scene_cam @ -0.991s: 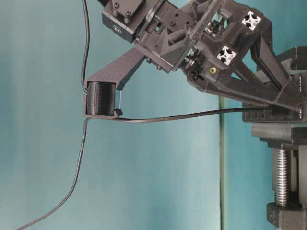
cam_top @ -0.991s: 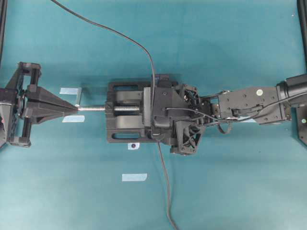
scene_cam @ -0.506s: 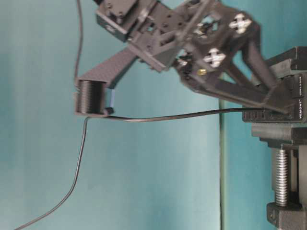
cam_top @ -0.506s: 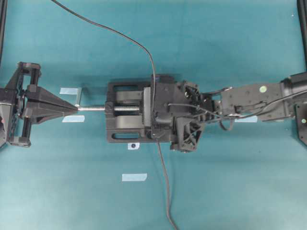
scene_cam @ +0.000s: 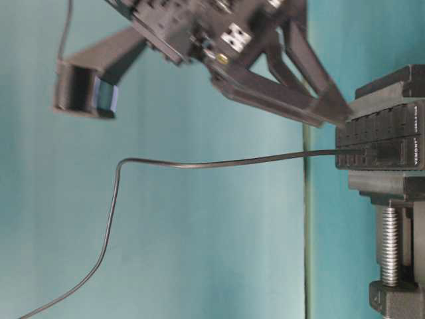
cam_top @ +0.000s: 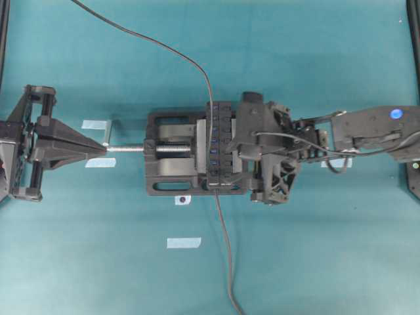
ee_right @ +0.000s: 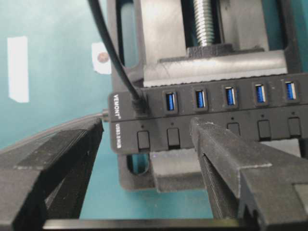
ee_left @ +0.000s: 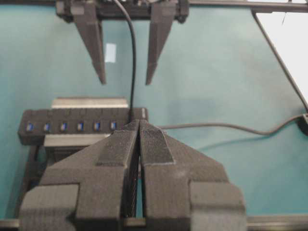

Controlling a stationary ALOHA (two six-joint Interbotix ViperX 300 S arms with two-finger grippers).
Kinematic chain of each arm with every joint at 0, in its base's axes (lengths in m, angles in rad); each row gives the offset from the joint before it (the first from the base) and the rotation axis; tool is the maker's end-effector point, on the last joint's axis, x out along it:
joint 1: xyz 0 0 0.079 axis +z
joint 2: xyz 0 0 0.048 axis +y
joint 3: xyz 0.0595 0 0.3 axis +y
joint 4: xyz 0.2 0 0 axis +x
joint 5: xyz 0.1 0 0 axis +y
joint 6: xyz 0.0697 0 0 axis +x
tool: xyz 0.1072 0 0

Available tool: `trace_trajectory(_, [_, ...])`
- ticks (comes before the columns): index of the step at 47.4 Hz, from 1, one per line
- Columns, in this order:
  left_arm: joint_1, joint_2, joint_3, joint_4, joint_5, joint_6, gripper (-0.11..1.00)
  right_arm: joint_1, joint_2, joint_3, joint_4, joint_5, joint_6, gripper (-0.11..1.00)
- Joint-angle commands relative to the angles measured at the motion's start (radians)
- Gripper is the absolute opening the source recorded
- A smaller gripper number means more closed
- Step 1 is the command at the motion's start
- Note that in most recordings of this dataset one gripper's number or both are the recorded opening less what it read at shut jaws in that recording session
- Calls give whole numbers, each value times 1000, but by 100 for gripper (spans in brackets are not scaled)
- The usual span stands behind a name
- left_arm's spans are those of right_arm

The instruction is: Insert the USB into the front port of the fixed hub.

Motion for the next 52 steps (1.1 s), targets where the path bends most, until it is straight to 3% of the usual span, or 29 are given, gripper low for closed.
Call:
trace_trajectory(1, [-2, 3, -11, 2, -9, -2, 0, 2, -41, -5, -2, -6, 6, 76])
trace_trajectory(34, [-2, 3, -14, 2, -9, 0, 0, 2, -118, 67, 0, -15, 9, 76])
trace_trajectory(52, [-2, 3, -17, 3, -9, 0, 0, 3, -158, 130, 3, -141, 9, 76])
